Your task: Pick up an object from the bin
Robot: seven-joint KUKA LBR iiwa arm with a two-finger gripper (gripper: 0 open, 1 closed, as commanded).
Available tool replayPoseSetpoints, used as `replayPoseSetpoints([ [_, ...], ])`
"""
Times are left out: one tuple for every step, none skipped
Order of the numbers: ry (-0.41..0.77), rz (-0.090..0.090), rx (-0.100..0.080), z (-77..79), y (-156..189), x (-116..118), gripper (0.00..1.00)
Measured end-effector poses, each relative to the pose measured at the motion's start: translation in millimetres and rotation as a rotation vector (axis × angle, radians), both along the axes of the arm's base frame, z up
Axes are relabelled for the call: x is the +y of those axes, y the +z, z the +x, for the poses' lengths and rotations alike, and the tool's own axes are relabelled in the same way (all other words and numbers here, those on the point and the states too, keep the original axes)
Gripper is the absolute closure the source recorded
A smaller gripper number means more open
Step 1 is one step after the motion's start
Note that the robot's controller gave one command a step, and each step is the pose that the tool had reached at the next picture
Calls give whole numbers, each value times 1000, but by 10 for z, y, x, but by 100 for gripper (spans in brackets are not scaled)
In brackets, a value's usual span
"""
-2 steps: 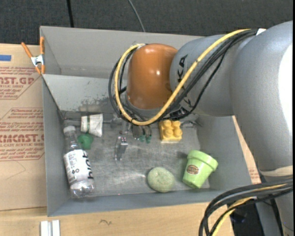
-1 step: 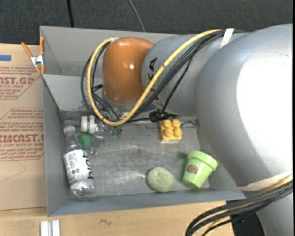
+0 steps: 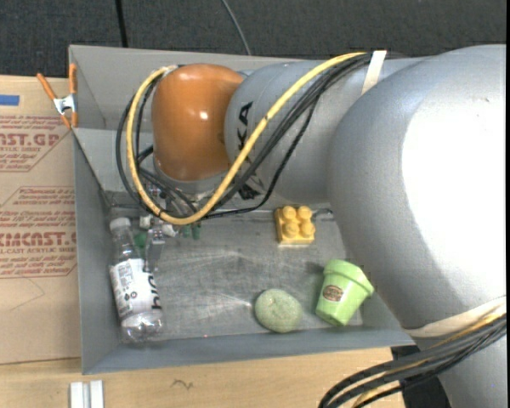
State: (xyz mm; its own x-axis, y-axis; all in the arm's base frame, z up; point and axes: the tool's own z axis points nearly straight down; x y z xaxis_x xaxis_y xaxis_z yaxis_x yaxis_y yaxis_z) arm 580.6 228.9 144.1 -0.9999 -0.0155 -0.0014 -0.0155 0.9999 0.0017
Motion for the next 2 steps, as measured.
replayPoseSetpoints([
  [106,0,-1,36,-63,-252,0],
  [-165,-19,1,17,-410,-89,0],
])
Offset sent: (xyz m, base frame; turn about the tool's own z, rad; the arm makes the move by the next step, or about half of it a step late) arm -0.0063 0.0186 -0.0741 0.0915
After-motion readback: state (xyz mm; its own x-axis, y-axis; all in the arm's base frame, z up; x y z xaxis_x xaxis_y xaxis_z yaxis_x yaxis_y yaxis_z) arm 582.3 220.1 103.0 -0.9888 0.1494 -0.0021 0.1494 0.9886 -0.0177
